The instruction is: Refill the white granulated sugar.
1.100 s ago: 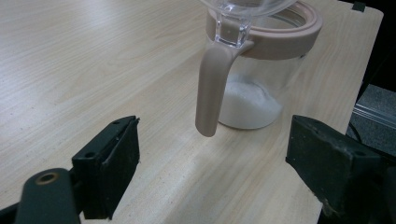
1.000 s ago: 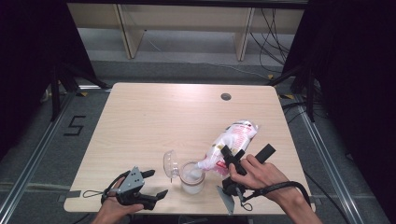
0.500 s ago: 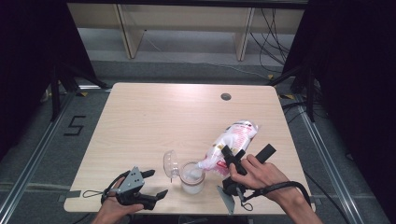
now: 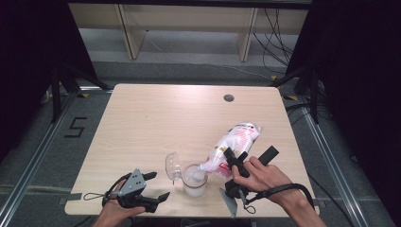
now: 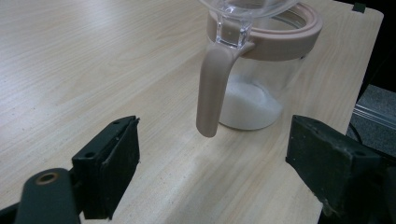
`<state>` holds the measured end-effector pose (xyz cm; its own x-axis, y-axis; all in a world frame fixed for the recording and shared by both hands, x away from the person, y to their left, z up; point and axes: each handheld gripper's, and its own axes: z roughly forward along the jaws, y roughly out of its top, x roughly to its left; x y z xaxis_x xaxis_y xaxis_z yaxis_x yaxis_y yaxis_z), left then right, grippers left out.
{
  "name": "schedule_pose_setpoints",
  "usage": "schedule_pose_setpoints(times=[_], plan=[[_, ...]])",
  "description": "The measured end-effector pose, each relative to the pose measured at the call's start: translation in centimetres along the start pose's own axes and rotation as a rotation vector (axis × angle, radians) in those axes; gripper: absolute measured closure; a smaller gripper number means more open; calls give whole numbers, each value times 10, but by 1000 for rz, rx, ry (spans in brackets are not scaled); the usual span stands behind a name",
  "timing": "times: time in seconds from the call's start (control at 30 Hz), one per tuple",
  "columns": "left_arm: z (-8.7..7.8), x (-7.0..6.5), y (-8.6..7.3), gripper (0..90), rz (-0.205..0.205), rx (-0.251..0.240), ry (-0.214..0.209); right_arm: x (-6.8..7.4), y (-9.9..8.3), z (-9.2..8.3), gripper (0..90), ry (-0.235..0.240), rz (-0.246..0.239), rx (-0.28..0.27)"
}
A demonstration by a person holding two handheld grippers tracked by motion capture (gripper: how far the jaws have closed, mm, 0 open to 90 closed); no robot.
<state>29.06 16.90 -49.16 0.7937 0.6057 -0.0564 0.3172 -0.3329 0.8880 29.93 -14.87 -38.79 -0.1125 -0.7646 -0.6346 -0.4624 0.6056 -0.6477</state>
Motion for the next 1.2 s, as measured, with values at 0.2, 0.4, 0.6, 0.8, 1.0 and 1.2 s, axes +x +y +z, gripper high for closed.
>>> schedule_pose_setpoints(times=[0.2,0.4,0.6,0.8,1.0,1.2], plan=[[0,0,0,167,6,-2,-3,2,0,-1,735,7,42,11],[0,0,0,167,-1,0,-2,1,0,0,736,7,8,4],[0,2,1,167,28,-2,-6,2,0,0,737,10,46,12],[0,0,0,167,-1,-2,-2,0,-2,0,738,6,12,6],[1,-1,0,167,-2,-1,-4,3,-1,-1,739,13,51,14],[1,1,0,167,21,-2,-7,1,-3,0,740,11,6,10]])
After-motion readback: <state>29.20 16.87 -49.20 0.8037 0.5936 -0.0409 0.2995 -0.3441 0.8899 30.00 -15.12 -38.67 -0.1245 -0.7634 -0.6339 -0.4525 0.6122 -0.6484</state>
